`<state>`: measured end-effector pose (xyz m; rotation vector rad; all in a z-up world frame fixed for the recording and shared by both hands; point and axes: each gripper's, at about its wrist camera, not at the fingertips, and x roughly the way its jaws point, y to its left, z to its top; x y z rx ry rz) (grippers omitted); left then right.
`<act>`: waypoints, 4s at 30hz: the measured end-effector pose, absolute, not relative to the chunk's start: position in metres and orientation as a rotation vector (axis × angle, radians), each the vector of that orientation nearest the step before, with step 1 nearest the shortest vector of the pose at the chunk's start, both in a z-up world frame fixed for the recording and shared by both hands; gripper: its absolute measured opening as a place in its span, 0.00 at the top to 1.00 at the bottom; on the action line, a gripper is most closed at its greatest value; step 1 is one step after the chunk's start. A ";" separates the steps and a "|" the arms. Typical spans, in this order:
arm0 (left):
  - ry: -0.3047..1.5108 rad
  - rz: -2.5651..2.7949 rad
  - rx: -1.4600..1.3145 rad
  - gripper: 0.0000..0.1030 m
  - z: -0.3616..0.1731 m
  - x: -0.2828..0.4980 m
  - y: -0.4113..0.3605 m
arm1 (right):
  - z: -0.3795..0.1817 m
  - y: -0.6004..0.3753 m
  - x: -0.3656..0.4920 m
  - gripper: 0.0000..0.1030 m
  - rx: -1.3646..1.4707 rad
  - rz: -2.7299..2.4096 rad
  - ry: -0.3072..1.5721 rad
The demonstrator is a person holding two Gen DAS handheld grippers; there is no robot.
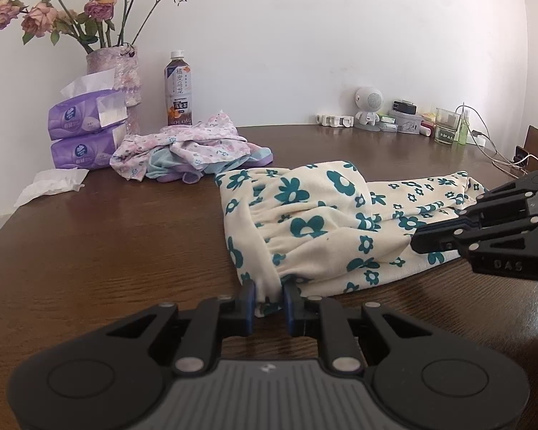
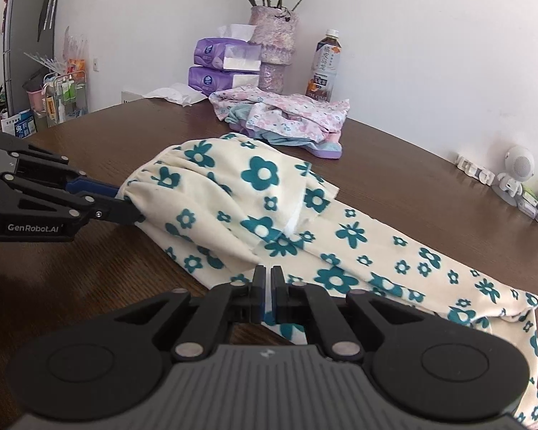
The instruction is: Fold clothes
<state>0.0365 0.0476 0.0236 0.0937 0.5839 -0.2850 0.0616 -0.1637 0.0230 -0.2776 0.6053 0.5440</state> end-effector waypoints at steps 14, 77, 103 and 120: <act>0.586 -0.287 0.096 0.84 0.023 0.037 0.048 | 0.036 -0.105 0.088 0.71 -0.142 0.813 0.565; 0.593 -0.293 -0.008 0.78 0.027 0.081 0.057 | 0.021 -0.162 0.120 0.63 -0.119 0.744 0.765; 0.575 -0.299 0.014 0.75 0.024 0.079 0.055 | 0.020 -0.189 0.112 0.80 0.137 0.607 0.738; 0.573 -0.302 0.015 0.75 0.024 0.079 0.055 | 0.020 -0.183 0.134 0.98 0.195 0.629 0.663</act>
